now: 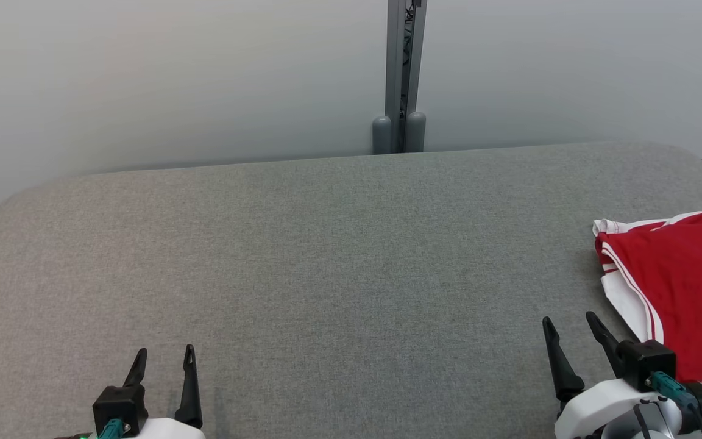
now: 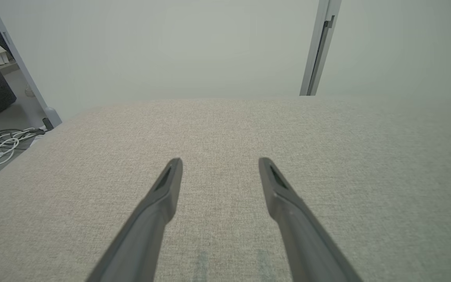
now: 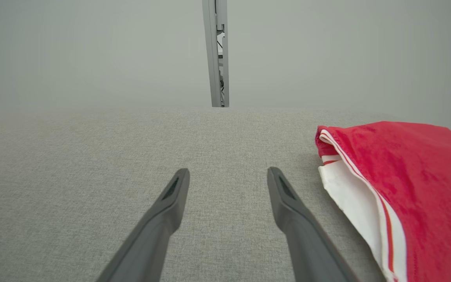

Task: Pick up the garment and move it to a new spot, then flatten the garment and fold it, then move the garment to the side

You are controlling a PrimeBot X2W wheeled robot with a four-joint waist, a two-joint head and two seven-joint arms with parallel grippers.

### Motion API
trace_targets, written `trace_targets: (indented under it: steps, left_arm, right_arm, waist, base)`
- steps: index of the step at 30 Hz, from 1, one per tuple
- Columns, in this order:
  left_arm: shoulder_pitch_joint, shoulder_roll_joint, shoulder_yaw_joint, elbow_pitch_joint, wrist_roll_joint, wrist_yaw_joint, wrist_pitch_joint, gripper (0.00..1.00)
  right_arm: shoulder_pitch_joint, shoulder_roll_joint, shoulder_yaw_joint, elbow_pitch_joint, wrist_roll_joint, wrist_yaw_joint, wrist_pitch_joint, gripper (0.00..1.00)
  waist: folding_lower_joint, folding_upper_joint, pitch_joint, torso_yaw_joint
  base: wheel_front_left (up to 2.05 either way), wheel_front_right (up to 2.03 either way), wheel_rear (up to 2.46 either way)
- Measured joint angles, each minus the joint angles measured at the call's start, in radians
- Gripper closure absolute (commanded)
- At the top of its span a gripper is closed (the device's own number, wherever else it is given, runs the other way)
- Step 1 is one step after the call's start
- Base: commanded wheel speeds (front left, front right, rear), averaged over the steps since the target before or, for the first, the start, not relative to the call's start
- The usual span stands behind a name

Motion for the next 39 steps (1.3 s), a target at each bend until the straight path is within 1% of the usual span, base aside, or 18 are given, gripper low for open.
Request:
trace_targets:
  steps: [5, 19, 39]
  left_arm:
    - [0.001, 0.000, 0.000, 0.005, 0.000, 0.000, 0.000, 0.00]
    - [0.000, 0.000, -0.007, 0.017, -0.001, 0.003, 0.000, 0.00]
    - [0.000, 0.000, -0.004, 0.036, -0.005, -0.006, 0.000, 0.00]
  right_arm:
    - [0.000, 0.000, 0.014, -0.006, 0.017, 0.000, 0.000, 0.00]
    - [0.000, 0.000, 0.019, -0.035, 0.019, 0.000, 0.000, 0.00]
    - [0.000, 0.000, 0.034, -0.031, 0.026, 0.000, 0.000, 0.00]
  waist:
    - [0.0000, 0.0000, 0.004, -0.003]
    - [0.0000, 0.0000, 0.007, -0.010]
    - [0.0000, 0.0000, 0.003, -0.019]
  base:
    - [0.00, 0.00, 0.00]
    - [0.00, 0.00, 0.00]
    - [0.00, 0.00, 0.00]
